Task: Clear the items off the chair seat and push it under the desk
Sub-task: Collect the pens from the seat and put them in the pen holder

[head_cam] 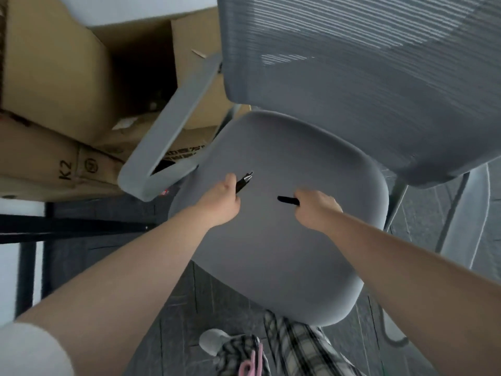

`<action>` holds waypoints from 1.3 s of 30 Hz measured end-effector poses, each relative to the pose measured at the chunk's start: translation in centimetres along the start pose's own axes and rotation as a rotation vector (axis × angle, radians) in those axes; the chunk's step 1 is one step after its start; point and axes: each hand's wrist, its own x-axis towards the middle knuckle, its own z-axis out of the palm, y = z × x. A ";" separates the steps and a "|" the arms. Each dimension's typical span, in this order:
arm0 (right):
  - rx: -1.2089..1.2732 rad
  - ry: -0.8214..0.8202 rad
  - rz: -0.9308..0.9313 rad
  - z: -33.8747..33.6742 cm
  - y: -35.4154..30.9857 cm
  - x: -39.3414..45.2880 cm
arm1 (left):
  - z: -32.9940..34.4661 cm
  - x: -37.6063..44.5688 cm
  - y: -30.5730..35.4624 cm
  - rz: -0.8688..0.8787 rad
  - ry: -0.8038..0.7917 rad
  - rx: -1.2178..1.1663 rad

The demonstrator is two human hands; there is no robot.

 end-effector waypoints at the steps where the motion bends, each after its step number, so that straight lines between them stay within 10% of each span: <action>1: -0.006 0.005 -0.017 -0.3 -1.0 -0.6 | -0.6 -1.1 -0.7 -0.012 0.003 -0.014; 19: -0.045 0.069 -0.542 0.2 -29.6 -16.2 | -8.9 -29.1 -15.4 -0.265 0.471 -0.681; 39: -0.085 -0.212 -0.982 18.9 -58.4 -37.3 | -2.8 -60.5 -36.4 -0.653 1.232 -1.064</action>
